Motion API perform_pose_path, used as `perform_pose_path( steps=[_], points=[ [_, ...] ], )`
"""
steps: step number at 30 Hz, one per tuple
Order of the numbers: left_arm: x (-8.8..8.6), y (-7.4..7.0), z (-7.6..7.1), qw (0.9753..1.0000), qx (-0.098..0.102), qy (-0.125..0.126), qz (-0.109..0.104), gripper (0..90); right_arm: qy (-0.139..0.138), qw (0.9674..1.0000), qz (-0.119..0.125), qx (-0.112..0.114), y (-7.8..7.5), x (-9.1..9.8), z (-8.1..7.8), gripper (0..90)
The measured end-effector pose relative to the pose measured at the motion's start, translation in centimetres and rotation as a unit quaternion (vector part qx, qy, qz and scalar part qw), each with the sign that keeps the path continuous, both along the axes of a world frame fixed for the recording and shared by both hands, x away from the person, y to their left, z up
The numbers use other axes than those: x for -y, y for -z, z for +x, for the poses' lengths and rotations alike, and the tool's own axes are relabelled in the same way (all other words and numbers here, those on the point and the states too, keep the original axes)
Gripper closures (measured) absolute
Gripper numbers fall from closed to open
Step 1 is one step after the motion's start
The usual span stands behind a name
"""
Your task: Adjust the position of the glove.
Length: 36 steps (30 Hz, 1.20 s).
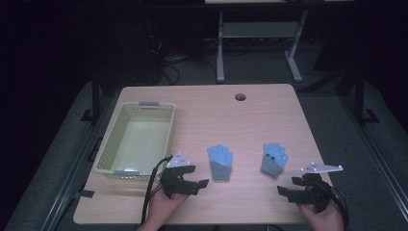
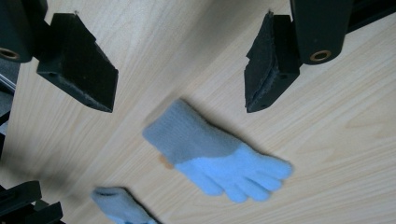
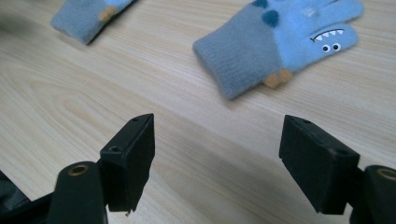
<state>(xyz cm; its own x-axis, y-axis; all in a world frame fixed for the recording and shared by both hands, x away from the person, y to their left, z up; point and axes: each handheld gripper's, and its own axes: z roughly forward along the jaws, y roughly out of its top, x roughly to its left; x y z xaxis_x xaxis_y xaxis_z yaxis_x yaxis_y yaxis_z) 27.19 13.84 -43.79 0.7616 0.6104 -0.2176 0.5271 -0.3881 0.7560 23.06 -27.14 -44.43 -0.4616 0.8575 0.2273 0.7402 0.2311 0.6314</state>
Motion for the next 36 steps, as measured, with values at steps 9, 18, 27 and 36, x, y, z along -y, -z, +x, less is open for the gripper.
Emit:
perform_pose_path(
  steps=[9,18,27,36],
  points=[
    [0.0,0.0,-0.2,1.0000,0.000,0.003,0.002,25.5,-0.007,0.9999,-0.012,0.002,-0.4,-0.3,0.2,25.6],
    [-0.1,-0.1,-0.3,0.9999,-0.001,-0.007,-0.007,25.5,-0.016,0.9994,-0.028,-0.012,-2.3,-0.6,2.1,25.1],
    [-0.4,-0.2,-0.1,0.9999,-0.003,-0.011,-0.011,25.5,-0.025,0.9980,-0.043,-0.040,-3.5,-1.4,5.5,25.6],
    [-0.6,-0.1,0.0,0.9999,-0.002,-0.010,-0.012,25.5,-0.025,0.9960,-0.057,-0.065,-3.7,-2.0,8.7,29.6]
  ],
)
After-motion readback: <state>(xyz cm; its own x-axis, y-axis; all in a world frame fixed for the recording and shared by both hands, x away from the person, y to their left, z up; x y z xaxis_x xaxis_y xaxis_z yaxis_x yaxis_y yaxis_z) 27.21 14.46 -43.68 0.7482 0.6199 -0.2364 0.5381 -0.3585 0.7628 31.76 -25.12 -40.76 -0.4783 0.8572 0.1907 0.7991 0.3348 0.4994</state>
